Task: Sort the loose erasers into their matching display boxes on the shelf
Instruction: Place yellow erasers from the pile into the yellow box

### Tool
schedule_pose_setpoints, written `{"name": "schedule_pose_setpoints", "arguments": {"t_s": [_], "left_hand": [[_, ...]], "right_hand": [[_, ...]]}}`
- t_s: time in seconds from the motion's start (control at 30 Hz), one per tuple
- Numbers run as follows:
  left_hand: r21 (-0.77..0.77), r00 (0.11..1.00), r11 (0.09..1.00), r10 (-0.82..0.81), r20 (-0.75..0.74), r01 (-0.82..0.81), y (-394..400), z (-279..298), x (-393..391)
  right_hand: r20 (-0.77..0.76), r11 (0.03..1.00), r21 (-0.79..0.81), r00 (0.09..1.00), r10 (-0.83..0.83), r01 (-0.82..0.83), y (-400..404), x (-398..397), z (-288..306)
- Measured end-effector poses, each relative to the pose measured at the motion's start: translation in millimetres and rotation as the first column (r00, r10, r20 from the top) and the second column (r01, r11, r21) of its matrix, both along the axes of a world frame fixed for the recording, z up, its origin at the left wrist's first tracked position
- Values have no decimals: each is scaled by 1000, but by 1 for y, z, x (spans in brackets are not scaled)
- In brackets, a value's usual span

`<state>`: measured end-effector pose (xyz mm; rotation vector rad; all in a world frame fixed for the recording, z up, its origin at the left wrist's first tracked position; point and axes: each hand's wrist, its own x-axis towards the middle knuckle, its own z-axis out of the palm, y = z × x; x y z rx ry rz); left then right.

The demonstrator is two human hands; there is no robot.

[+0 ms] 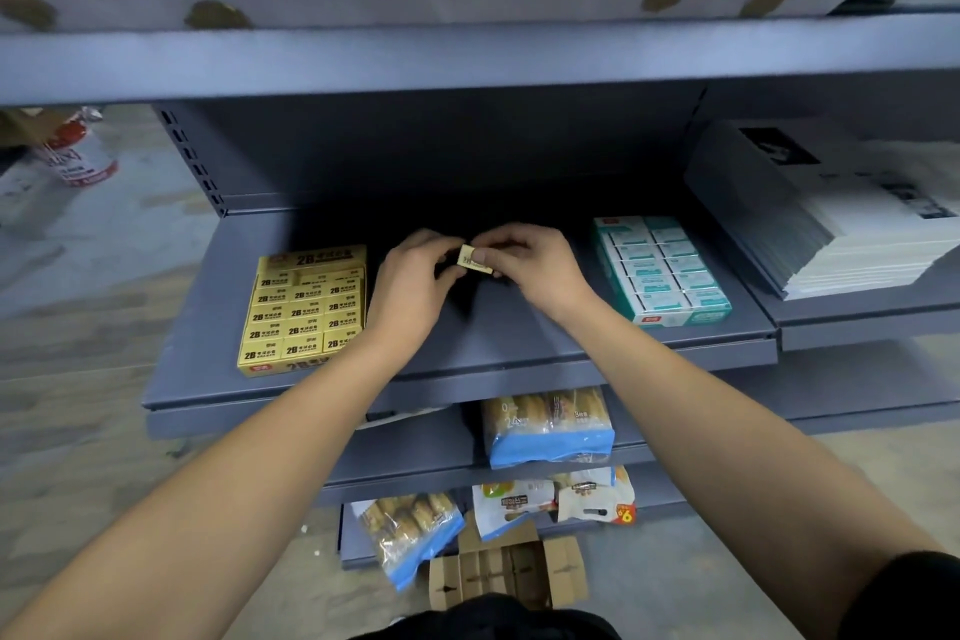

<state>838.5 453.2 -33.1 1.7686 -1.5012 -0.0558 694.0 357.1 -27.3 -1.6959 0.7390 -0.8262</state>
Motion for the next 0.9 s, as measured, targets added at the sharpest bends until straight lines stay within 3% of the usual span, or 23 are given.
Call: {"name": "schedule_pose_setpoints", "arguments": {"t_s": [0.17,0.47,0.9], "left_hand": [[-20,999,998,54,4,-54,9,3,11],[50,974,973,226,-4,-226,38,6,43],[89,888,885,460,-11,-457,113,6,105]], "right_hand": [[-112,933,-348,992,58,-94,7,4,-3],[-169,767,-633,986,0,-108,20,50,3],[-399,789,-504,905,149,-352,54,148,-6]]}}
